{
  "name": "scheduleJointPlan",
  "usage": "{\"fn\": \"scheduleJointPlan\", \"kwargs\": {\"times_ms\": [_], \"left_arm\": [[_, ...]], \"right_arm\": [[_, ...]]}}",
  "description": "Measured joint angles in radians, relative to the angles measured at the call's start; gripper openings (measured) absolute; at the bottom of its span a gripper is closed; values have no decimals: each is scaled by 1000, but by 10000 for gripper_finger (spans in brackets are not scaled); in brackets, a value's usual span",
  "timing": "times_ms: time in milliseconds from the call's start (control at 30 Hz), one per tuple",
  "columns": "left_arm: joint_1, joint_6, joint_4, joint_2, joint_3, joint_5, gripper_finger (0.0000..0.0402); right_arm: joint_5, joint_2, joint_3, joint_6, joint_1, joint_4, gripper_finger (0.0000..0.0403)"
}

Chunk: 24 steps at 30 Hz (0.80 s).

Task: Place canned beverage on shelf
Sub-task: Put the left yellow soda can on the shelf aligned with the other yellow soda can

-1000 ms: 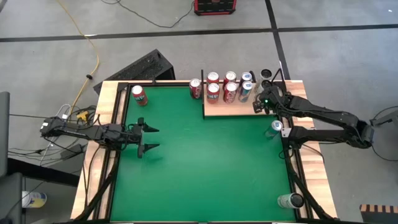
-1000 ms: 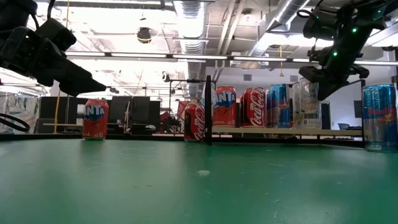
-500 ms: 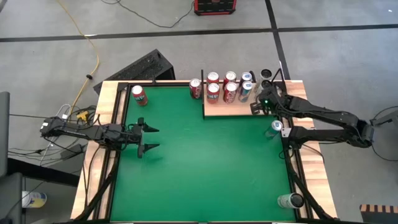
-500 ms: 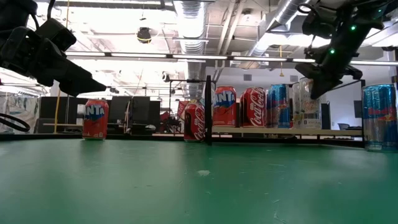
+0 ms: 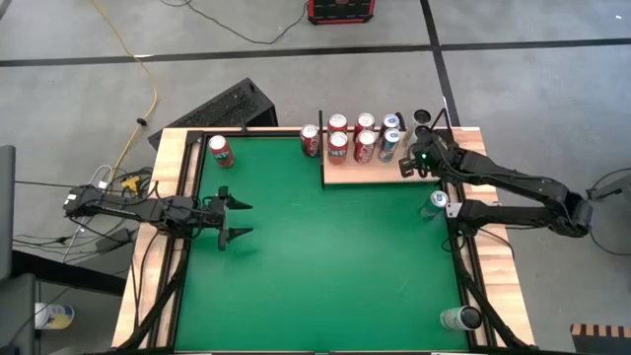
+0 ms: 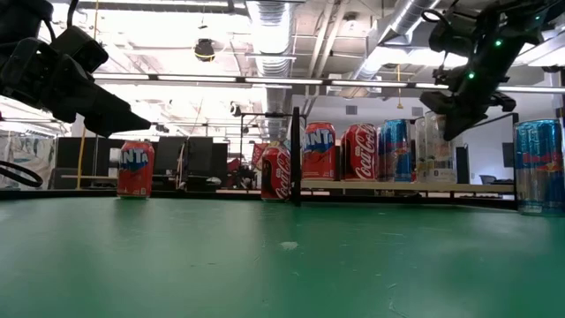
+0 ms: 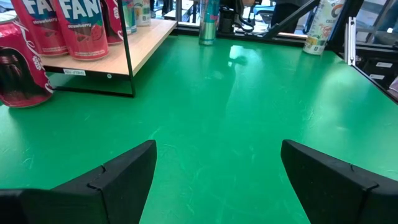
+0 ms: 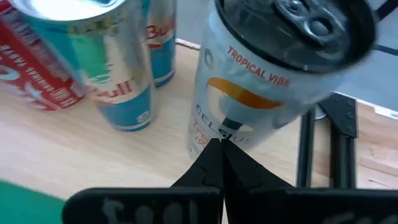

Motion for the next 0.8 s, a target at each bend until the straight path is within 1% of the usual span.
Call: {"fn": "scheduleJointPlan", "kwargs": {"times_ms": [400, 567, 800], "left_arm": [[0, 0, 0, 0, 0, 0, 330], [0, 0, 0, 0, 0, 0, 330], [0, 0, 0, 0, 0, 0, 330]], "right_arm": [[14, 0, 0, -19, -16, 1, 17], [-43, 0, 0, -21, -2, -11, 17], [-49, 2, 0, -21, 36, -16, 17]]}}
